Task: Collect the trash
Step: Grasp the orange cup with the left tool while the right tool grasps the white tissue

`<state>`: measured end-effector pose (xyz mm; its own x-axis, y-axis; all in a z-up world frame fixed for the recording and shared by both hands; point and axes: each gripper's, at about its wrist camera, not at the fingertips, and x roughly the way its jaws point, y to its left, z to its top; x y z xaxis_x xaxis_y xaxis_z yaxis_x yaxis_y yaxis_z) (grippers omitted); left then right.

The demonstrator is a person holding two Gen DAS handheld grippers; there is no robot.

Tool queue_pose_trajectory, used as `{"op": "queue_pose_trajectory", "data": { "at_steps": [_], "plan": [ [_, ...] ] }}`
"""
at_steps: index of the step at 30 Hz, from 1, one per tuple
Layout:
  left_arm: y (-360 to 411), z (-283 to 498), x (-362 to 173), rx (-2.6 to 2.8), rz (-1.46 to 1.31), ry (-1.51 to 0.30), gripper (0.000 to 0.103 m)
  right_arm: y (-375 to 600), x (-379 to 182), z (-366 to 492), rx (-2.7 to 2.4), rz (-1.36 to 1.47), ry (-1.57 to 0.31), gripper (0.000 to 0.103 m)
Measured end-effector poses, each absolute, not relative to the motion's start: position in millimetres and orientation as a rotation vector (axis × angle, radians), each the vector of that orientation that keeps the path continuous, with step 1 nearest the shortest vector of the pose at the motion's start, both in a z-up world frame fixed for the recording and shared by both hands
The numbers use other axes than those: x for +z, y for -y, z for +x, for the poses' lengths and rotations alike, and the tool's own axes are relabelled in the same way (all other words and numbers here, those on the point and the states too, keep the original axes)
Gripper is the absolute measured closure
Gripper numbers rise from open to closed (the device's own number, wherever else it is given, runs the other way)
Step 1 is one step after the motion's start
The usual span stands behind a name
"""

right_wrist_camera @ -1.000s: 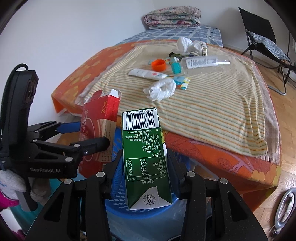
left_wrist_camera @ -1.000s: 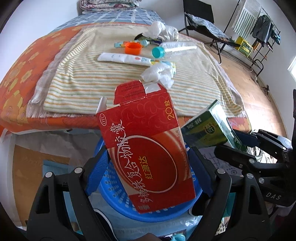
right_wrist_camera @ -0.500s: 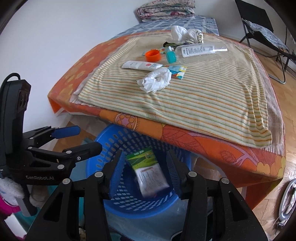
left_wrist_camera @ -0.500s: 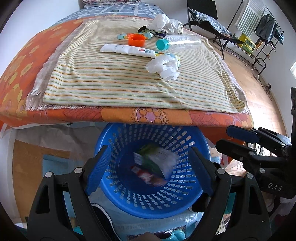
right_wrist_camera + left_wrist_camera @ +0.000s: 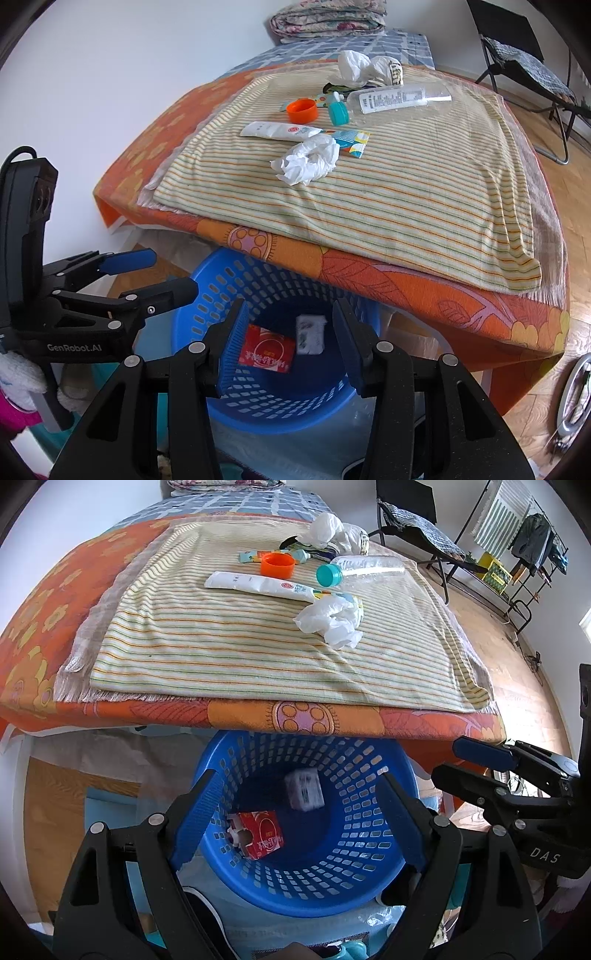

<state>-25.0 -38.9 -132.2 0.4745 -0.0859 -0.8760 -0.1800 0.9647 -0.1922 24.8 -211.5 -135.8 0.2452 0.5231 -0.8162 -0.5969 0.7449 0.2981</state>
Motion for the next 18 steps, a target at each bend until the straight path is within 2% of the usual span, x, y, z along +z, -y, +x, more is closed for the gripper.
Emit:
{"op": "queue_pose_trajectory", "data": {
  "at_steps": [3,5,6,18],
  "plan": [
    [33.7,-21.0,-130.6,0.059,-0.293,-1.080,0.016,211.5,-135.5,25.7,0.760,-0.073,-1.084,0.056],
    [30.3,-17.8,-128.6,0.061,-0.303,-1.078,0.016,212.0,-135.4,27.4,0.757,-0.064,-1.087,0.047],
    [28.3,-16.1,-127.2,0.062,-0.309,-1.075,0.016,212.5,-135.4,28.5,0.756,-0.058,-1.087,0.046],
    [1.8,10.2,-105.4,0.081,-0.336,-1.018,0.016,207.5,-132.8,47.8,0.750,-0.017,-1.096,0.045]
  ]
}}
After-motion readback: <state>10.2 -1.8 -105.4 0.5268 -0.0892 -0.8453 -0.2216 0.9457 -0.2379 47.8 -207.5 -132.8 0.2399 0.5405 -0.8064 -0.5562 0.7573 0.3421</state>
